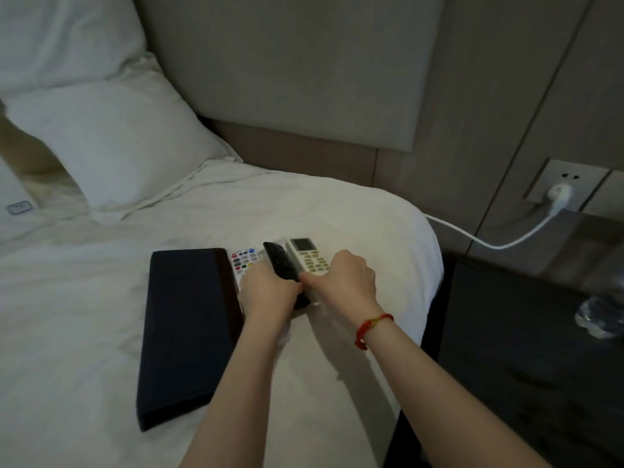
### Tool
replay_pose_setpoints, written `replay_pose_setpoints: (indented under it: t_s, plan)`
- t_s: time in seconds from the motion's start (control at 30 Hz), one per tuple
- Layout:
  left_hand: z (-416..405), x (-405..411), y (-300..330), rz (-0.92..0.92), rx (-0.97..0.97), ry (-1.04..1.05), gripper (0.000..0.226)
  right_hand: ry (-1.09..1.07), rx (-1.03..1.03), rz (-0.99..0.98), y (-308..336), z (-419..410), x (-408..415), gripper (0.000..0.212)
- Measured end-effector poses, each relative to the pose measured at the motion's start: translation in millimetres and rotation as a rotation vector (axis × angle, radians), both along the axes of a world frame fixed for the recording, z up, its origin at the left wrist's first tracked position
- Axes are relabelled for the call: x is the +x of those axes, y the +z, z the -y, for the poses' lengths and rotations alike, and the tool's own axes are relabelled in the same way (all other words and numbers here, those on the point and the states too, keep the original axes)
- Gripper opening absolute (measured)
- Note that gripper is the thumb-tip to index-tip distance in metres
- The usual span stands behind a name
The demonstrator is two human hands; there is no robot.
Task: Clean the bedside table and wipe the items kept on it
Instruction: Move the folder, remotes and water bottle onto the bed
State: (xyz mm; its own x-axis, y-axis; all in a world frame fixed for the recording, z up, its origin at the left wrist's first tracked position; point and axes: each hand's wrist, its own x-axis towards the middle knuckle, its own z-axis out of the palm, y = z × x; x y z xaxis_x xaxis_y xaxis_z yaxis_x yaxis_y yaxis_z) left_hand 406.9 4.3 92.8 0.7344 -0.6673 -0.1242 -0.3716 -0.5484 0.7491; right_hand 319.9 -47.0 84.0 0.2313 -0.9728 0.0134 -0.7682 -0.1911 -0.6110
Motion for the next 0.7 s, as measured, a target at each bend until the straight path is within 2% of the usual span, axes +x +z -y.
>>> replay_pose_setpoints:
  t_s: [0.27, 0.5, 0.53, 0.63, 0.7]
  plan:
    - [4, -9, -7, 0.1, 0.039, -0.08, 0.029, 0.011, 0.04, -0.089, -13, 6, 3, 0.051]
    - [14, -15, -3, 0.032, -0.001, -0.151, 0.007, -0.054, 0.023, 0.009, -8, 11, -14, 0.031]
    - [15, -17, -2, 0.047, -0.012, -0.15, 0.008, -0.078, 0.001, 0.037, -5, 12, -19, 0.033]
    - [26, -36, 4, 0.11, -0.095, -0.192, 0.038, -0.142, -0.067, 0.116, 2, 17, -44, 0.029]
    - [37, -56, 8, 0.097, -0.163, -0.267, 0.05, -0.181, -0.085, 0.146, 3, 23, -66, 0.026]
